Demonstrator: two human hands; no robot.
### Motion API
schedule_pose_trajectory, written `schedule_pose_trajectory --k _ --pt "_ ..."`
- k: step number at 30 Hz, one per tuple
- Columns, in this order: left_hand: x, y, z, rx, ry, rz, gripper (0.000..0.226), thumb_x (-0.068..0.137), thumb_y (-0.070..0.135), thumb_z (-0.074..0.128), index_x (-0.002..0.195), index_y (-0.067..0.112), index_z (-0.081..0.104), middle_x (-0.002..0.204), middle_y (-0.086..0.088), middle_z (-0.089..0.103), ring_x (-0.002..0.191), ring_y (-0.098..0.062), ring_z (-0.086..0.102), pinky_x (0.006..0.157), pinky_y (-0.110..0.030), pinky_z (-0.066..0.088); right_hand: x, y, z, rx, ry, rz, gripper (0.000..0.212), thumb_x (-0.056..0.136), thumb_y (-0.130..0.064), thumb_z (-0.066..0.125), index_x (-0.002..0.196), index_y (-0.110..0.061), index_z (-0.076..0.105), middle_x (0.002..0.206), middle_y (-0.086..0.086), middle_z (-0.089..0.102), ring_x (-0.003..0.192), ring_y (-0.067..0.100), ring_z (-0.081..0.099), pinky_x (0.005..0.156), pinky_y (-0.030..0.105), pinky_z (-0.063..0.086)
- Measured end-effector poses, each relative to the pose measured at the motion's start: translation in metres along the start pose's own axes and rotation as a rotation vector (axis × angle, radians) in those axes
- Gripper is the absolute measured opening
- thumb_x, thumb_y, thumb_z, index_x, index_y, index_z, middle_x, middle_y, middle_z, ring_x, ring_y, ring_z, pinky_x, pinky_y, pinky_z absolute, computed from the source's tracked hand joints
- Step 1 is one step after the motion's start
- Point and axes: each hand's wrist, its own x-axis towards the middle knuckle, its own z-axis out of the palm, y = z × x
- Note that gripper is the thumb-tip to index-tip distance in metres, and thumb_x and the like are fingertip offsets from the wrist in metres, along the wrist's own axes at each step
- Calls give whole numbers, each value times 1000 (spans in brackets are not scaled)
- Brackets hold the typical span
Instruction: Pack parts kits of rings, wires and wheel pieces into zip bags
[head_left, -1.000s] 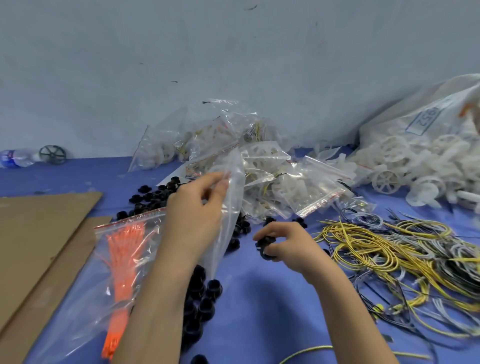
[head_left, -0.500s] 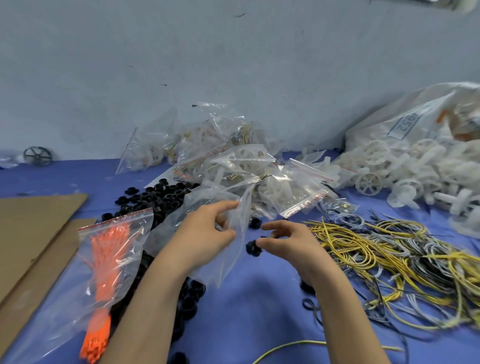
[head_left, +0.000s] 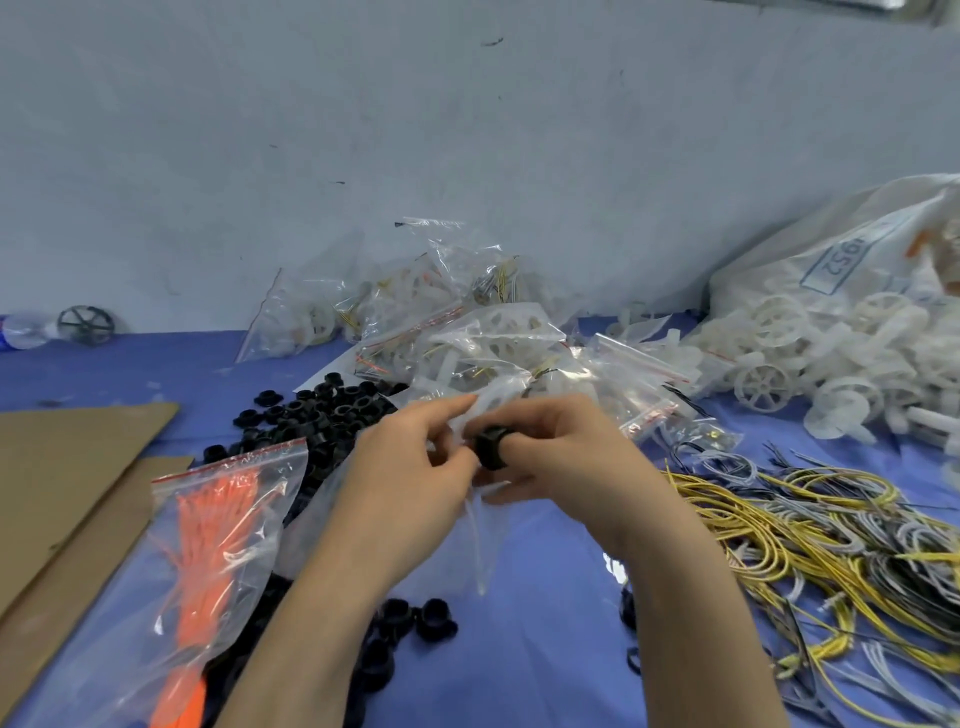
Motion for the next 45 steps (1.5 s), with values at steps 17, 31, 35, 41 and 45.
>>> schedule_pose_trajectory --k 17,31,35,41,45 --pt "7 -7 -27 -2 236 -130 39 86 5 54 113 29 70 52 2 61 35 -3 43 34 -10 33 26 56 -58 -358 286 240 17 84 -3 59 80 -6 75 62 7 68 57 18 61 57 24 50" --pt "5 -14 -43 -108 190 -152 37 89 9 55 110 37 68 57 -4 61 53 2 61 44 -4 40 130 140 -28 -1250 347 122 19 84 -3 49 96 -5 64 100 16 66 93 34 62 64 31 37" --pt "8 -14 -43 -135 188 -170 35 89 10 55 106 37 69 59 -5 62 51 1 60 44 -5 40 124 108 -42 -654 401 46 19 90 -15 59 77 -3 65 78 17 63 75 23 58 63 30 37" --pt "5 -3 -42 -131 232 -114 36 86 9 54 108 33 69 66 -13 63 43 0 55 41 -8 38 62 36 -59 296 378 -49 17 94 -11 51 85 1 59 84 17 72 73 32 72 61 37 59" --pt "3 4 -39 -113 213 -103 37 87 6 53 111 30 69 66 -12 59 38 0 50 38 -7 33 22 37 -50 217 250 93 17 94 -6 51 81 4 52 80 21 69 73 37 71 68 43 58"
